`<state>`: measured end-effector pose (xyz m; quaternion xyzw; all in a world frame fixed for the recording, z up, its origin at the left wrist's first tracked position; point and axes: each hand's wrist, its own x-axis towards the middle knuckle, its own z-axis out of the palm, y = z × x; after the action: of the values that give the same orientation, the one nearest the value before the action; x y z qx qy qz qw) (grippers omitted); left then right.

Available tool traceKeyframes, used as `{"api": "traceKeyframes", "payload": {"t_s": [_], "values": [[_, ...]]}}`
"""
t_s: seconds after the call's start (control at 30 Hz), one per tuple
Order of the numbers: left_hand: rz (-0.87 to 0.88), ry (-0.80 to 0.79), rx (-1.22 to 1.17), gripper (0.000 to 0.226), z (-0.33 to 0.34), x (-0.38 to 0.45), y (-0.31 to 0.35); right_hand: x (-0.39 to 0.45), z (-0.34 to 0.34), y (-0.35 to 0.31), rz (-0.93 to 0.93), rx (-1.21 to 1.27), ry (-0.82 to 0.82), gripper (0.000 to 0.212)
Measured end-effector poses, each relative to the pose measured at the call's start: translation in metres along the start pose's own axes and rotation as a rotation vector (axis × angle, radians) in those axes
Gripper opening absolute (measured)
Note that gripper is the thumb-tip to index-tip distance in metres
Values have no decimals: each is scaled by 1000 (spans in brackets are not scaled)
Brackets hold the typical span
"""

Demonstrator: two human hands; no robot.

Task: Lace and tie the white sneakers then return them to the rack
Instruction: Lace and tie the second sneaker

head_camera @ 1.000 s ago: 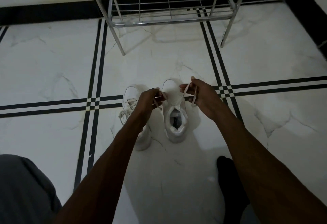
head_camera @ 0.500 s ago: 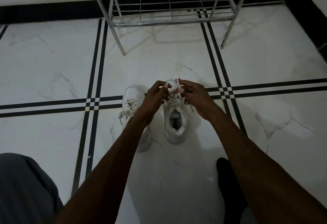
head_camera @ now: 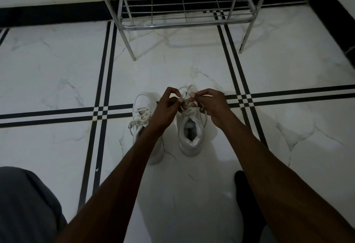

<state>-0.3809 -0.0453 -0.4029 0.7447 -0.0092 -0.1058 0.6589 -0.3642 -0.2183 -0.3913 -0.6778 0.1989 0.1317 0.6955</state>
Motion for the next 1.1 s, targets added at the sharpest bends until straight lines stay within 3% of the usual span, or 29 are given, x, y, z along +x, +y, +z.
{"api": "traceKeyframes", "payload": {"t_s": [0.13,0.37,0.43,0.57,0.73,0.8,1.0,1.1], "values": [[-3,76,27,17,4,0,-6,2,7,4,-63,-110,-20,11],[-20,183,92,10,5,5,-11,-3,4,-4,-152,-195,-275,24],[8,173,115,10,7,6,-11,-4,5,-3,-175,-205,-230,33],[31,138,92,19,10,3,-11,-1,14,2,-157,-146,-7,26],[-37,138,34,22,4,2,-14,-6,12,4,-63,92,-74,20],[-63,135,30,18,0,5,-18,-3,5,2,-125,-29,-154,19],[-77,122,17,17,4,6,-17,13,-5,-5,-464,-886,-167,17],[-73,119,13,16,7,5,-17,14,-1,0,-589,-955,-73,10]]}}
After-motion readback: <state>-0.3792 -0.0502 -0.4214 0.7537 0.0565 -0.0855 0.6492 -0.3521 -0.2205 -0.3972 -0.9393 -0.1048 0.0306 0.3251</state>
